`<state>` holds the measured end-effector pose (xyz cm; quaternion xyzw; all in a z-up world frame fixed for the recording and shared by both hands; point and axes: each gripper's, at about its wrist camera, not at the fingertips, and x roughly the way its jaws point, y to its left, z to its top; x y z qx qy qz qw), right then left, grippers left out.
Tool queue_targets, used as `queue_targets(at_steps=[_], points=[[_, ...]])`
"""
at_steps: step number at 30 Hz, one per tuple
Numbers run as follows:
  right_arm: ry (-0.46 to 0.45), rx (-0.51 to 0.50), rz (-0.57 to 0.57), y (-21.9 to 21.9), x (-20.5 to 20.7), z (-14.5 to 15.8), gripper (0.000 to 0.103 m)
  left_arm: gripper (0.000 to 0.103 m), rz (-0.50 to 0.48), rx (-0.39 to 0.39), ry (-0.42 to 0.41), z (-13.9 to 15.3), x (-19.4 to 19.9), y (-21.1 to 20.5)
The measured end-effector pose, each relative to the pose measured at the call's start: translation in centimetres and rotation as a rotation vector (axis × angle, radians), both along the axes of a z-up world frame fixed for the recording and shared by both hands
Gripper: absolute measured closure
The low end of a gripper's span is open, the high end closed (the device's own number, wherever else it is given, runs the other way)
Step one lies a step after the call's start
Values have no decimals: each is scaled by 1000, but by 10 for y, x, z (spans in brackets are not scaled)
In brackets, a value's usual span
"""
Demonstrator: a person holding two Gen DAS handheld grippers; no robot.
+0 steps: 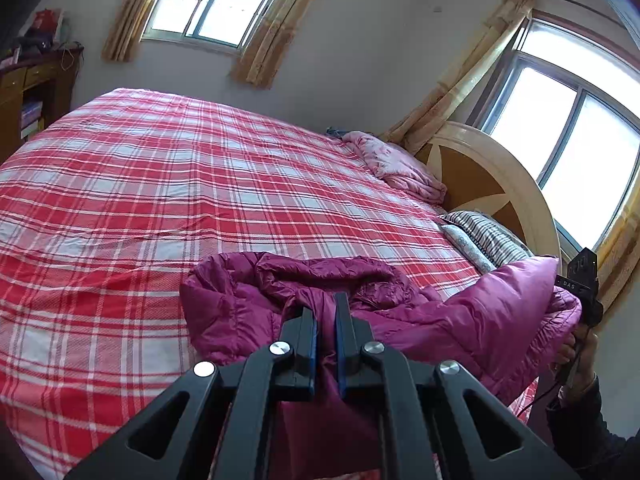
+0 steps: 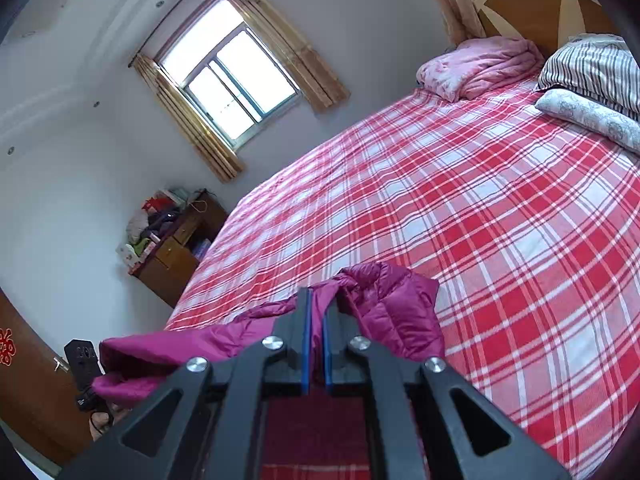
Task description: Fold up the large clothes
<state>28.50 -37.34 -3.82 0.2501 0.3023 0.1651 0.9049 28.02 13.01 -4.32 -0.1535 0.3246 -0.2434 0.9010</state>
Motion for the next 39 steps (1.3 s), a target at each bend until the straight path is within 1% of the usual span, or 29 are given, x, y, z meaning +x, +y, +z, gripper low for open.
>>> queue_targets(at_steps=[2, 5, 8, 10, 12, 13, 14, 15, 16, 17, 18, 19, 20, 22, 23, 24, 25, 26, 28, 29, 30, 32, 34, 36, 39], points=[[38, -13, -17, 2, 30, -11, 96, 93, 36, 14, 35, -9, 25, 2], [94, -16, -41, 2, 67, -29, 96, 92, 86, 22, 83, -20, 55, 8], [137, -25, -58, 2, 93, -47, 96, 91, 113, 28, 60, -15, 61, 12], [162, -31, -63, 3, 107, -57, 96, 88, 118, 27, 42, -8, 62, 15], [183, -32, -68, 6, 120, -65, 96, 85, 143, 44, 22, -5, 62, 19], [191, -35, -69, 8, 124, -69, 96, 75, 174, 78, 10, -4, 62, 20], [196, -45, -72, 10, 128, -72, 96, 53, 231, 126, -8, -2, 61, 22], [201, -51, -72, 12, 133, -75, 96, 39, 288, 158, -29, -2, 60, 27], [206, -56, -68, 15, 137, -78, 96, 20, 345, 171, -52, -2, 57, 31], [208, -75, -68, 18, 141, -80, 96, 19, 381, 165, -81, -1, 53, 34], [203, -110, -72, 23, 145, -82, 96, 19, 370, 154, -106, 0, 49, 31], [198, -140, -74, 27, 147, -83, 96, 19, 352, 165, -116, 1, 48, 24], [197, -163, -78, 30, 149, -84, 96, 19, 339, 194, -136, 3, 45, 10], [204, -178, -80, 33, 154, -90, 96, 19, 277, 284, -204, 1, 43, -31], [210, -185, -88, 34, 156, -92, 96, 18, 242, 333, -222, -3, 46, -49], [213, -192, -94, 35, 160, -94, 96, 17, 201, 409, -238, -11, 49, -75], [215, -203, -96, 37, 163, -96, 96, 17, 178, 446, -241, -19, 53, -90], [222, -219, -102, 39, 164, -96, 92, 17, 145, 470, -233, -30, 59, -106], [226, -239, -123, 43, 163, -91, 70, 17, 144, 559, -185, -55, 74, -129], [198, -255, -150, 44, 156, -83, 40, 17, 155, 590, -169, -67, 80, -134], [155, -274, -180, 47, 149, -74, 24, 17, 177, 623, -131, -81, 88, -138], [70, -331, -183, 62, 131, -56, 24, 17, 205, 625, -67, -103, 101, -133], [32, -352, -138, 83, 118, -45, 24, 17, 245, 595, -14, -117, 110, -125], [15, -348, -60, 111, 108, -46, 24, 17, 275, 574, 2, -122, 113, -122], [5, -430, 45, 159, 109, -65, 24, 17, 310, 577, 17, -121, 119, -123]])
